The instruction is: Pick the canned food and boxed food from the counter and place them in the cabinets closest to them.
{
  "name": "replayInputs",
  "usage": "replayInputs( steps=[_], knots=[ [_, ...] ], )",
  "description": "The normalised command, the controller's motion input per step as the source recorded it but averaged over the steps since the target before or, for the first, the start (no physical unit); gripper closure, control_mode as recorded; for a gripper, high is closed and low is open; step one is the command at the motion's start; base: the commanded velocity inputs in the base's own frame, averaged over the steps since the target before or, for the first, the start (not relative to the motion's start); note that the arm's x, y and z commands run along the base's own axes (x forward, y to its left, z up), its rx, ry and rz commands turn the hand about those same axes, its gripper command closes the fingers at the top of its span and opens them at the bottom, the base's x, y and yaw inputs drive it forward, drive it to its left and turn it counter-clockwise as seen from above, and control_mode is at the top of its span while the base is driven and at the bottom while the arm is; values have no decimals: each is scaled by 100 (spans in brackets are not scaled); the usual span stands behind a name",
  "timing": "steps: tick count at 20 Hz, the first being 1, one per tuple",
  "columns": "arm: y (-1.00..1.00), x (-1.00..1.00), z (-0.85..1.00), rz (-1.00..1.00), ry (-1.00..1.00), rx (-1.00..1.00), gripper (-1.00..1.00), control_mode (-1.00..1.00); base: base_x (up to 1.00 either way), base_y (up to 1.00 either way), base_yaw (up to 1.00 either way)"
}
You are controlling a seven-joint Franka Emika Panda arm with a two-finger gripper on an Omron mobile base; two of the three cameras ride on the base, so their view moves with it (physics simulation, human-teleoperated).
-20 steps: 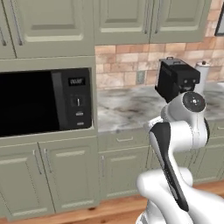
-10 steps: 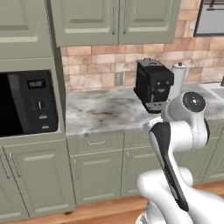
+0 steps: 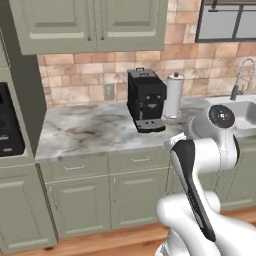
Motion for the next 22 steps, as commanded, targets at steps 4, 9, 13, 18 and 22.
replayInputs(
  steps=[4,9,13,18,22],
  knots=[
    [0,0,0,0,0,0,-100,100,0,-72,0],
    [0,0,0,0,0,0,-100,100,0,-72,0],
    [0,0,0,0,0,0,-100,100,0,-74,0],
    [0,0,0,0,0,0,-100,100,0,-74,0],
    [0,0,0,0,0,0,-100,100,0,-76,0]
  ],
)
